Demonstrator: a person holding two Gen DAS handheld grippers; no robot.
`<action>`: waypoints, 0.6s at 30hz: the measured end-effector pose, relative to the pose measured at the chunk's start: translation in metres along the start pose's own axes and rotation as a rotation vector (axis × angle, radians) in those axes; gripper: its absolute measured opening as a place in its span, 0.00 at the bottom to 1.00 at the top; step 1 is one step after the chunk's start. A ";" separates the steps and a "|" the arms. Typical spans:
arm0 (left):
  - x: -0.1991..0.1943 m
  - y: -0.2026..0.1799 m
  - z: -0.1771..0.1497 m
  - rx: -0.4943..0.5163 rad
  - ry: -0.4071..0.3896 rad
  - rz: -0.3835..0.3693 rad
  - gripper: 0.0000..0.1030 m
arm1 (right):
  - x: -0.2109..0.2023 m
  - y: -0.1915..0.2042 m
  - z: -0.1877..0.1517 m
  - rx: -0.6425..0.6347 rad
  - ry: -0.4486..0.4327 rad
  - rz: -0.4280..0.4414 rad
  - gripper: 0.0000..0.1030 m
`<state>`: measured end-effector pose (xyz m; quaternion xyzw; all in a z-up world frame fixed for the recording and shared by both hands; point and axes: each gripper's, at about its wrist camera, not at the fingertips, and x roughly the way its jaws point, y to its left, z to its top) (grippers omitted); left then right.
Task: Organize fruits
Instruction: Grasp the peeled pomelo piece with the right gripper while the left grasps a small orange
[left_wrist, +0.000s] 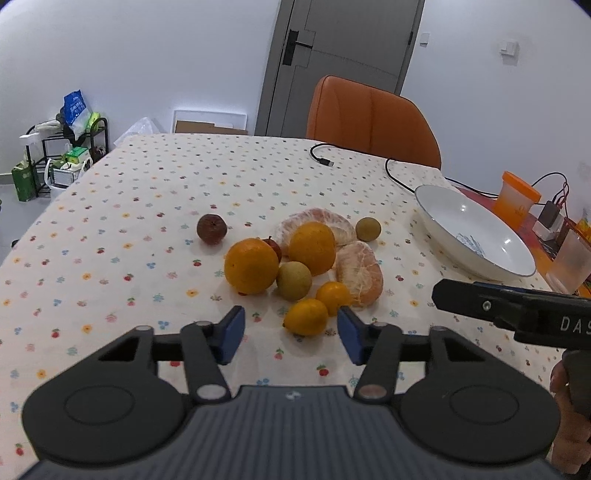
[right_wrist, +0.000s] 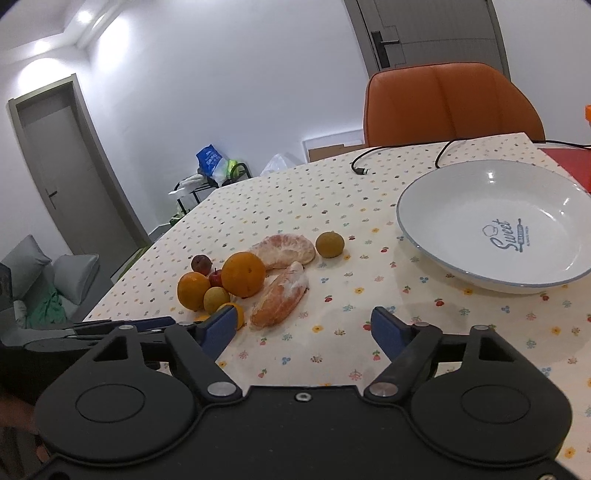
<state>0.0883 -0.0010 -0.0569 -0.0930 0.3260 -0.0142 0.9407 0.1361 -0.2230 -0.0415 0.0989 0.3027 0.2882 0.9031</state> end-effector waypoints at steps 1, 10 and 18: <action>0.002 0.000 0.000 -0.003 0.004 -0.002 0.45 | 0.001 0.000 0.000 0.000 0.002 0.002 0.74; 0.010 0.001 0.001 -0.015 -0.004 -0.028 0.23 | 0.016 0.007 0.002 -0.025 0.031 0.007 0.69; 0.003 0.013 0.003 -0.043 -0.019 0.011 0.23 | 0.035 0.018 0.005 -0.043 0.055 -0.022 0.58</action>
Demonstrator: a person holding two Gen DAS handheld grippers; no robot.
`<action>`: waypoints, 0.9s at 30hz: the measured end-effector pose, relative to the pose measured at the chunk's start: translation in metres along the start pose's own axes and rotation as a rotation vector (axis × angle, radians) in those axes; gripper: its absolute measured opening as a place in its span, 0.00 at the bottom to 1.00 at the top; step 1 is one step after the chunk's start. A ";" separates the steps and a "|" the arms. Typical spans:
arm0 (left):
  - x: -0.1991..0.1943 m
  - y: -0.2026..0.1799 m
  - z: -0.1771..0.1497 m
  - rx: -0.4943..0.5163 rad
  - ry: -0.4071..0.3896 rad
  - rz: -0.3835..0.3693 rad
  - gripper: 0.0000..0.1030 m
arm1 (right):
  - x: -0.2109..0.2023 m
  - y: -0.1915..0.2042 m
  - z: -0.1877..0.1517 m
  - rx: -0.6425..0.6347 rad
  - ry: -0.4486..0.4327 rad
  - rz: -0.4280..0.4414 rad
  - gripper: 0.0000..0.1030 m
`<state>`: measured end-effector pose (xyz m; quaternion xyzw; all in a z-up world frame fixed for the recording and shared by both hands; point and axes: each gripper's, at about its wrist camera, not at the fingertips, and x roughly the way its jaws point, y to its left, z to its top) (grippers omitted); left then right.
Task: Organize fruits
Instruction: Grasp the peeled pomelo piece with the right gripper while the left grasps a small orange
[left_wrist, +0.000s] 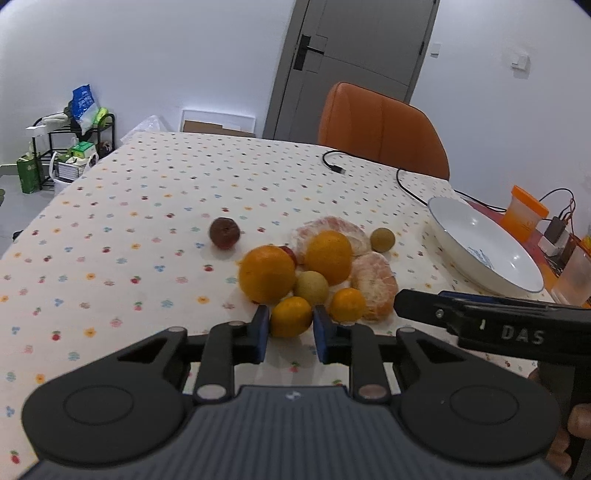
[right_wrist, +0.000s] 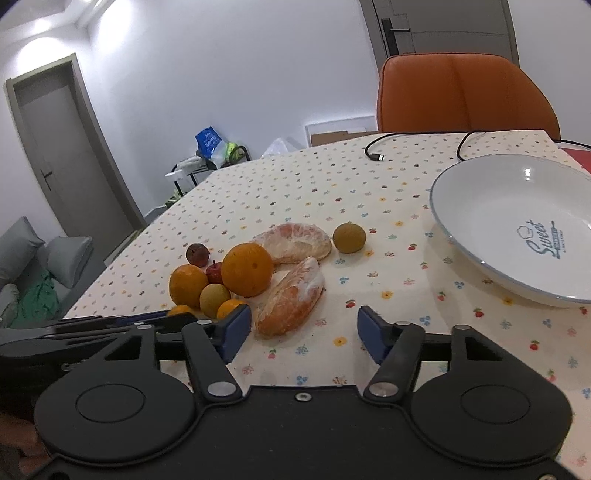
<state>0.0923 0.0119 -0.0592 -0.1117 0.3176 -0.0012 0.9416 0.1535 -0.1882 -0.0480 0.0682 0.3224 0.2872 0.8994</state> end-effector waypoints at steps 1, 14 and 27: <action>0.000 0.002 0.000 -0.002 0.000 0.003 0.23 | 0.003 0.002 0.000 -0.005 0.005 -0.009 0.57; -0.006 0.028 0.002 -0.055 -0.029 0.042 0.23 | 0.028 0.026 0.007 -0.078 0.015 -0.124 0.57; -0.006 0.042 0.001 -0.078 -0.032 0.061 0.23 | 0.044 0.037 0.011 -0.134 0.006 -0.200 0.59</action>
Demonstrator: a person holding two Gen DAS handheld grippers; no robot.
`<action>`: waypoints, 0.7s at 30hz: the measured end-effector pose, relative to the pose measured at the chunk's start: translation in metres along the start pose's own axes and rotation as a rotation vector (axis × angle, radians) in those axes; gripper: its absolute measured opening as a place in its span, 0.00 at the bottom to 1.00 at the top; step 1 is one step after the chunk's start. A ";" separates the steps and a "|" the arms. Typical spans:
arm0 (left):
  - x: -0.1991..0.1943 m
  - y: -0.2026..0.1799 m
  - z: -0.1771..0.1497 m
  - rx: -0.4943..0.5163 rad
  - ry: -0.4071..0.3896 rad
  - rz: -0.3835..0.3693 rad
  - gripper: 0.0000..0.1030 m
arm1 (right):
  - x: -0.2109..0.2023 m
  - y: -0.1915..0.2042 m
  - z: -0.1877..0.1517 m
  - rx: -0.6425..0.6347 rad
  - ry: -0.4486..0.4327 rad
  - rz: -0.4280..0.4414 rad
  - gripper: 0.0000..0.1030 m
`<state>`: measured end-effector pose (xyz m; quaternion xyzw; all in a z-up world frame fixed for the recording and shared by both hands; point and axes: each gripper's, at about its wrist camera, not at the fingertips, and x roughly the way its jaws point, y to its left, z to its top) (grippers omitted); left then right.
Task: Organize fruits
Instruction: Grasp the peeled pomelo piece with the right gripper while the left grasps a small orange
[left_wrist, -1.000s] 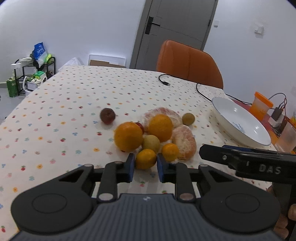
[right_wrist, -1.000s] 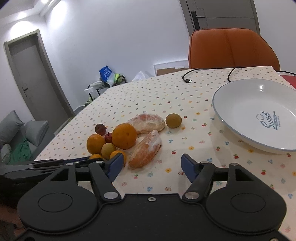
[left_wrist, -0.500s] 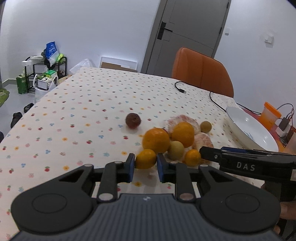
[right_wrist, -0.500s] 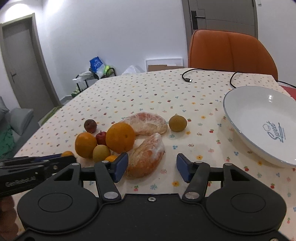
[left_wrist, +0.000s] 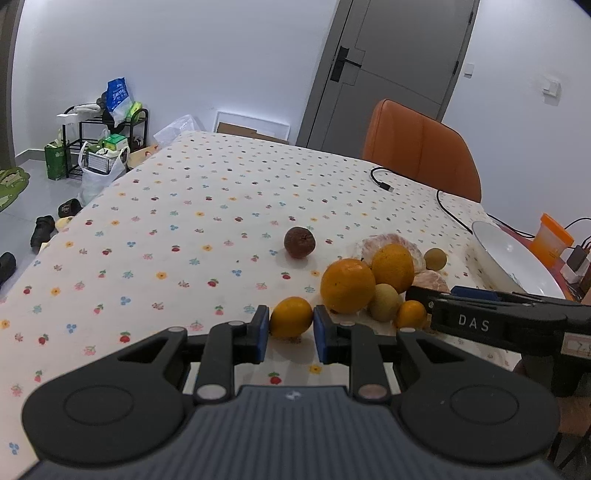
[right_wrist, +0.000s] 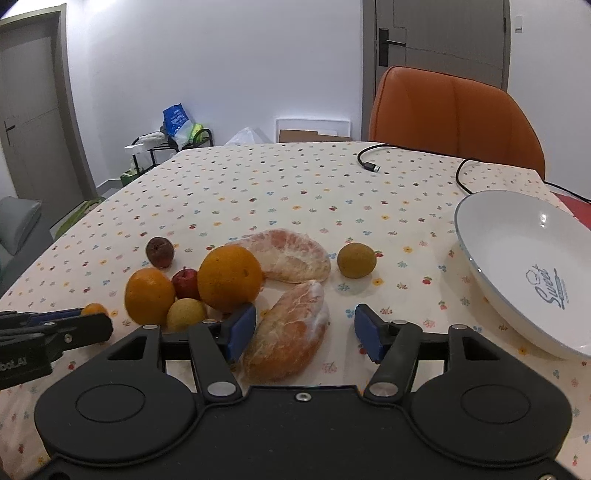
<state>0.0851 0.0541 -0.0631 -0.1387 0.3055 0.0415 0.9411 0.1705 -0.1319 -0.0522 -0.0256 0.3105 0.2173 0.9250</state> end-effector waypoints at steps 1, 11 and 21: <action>0.000 0.001 0.000 0.001 0.000 -0.001 0.23 | 0.001 0.000 0.000 -0.003 -0.003 0.000 0.58; -0.002 -0.010 0.001 0.015 -0.002 -0.004 0.23 | -0.008 -0.010 -0.006 -0.018 -0.018 0.016 0.34; -0.007 -0.028 0.003 0.047 -0.017 -0.014 0.23 | -0.025 -0.035 -0.014 0.054 -0.043 0.060 0.33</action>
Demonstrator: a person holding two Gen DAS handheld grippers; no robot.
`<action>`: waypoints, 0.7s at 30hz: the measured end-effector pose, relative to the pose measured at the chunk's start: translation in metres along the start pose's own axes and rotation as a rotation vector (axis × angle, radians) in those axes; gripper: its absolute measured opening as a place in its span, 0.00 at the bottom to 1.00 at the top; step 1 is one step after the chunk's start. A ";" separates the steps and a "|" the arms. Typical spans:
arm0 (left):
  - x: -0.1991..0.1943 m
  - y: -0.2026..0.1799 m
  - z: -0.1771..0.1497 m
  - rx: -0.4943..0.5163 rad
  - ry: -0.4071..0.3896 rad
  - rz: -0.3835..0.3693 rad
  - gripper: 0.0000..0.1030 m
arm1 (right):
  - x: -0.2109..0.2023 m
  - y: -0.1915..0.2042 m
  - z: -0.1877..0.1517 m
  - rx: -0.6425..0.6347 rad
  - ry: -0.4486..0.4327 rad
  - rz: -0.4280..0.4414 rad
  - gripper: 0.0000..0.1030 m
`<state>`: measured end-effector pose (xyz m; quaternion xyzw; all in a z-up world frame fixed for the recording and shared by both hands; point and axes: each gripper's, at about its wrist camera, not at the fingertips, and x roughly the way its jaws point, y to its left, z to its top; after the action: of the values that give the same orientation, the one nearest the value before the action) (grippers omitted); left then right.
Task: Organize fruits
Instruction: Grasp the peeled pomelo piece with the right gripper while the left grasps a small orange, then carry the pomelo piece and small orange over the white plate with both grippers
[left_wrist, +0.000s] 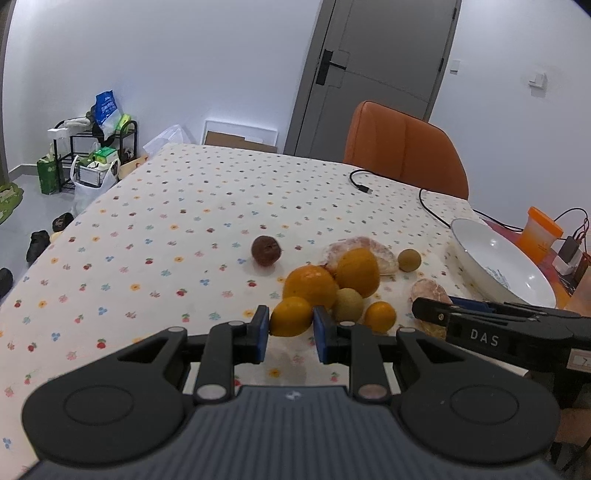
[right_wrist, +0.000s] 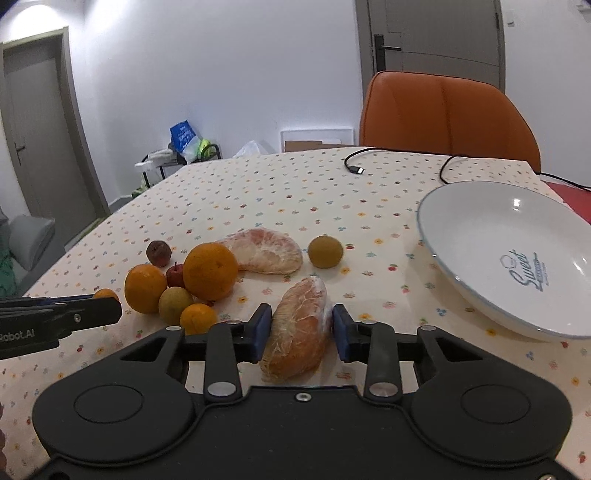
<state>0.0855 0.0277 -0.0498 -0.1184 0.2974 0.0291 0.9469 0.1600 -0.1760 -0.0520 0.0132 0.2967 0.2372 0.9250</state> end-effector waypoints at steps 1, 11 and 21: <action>-0.001 -0.002 0.000 0.005 -0.002 -0.002 0.23 | -0.002 -0.003 0.000 0.009 -0.005 0.002 0.33; -0.005 -0.030 0.011 0.059 -0.029 -0.022 0.23 | -0.024 -0.027 0.003 0.063 -0.062 0.013 0.33; 0.001 -0.068 0.021 0.109 -0.036 -0.035 0.23 | -0.049 -0.058 0.009 0.100 -0.133 0.015 0.33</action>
<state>0.1064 -0.0328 -0.0201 -0.0713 0.2793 -0.0017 0.9576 0.1549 -0.2480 -0.0274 0.0775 0.2462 0.2276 0.9389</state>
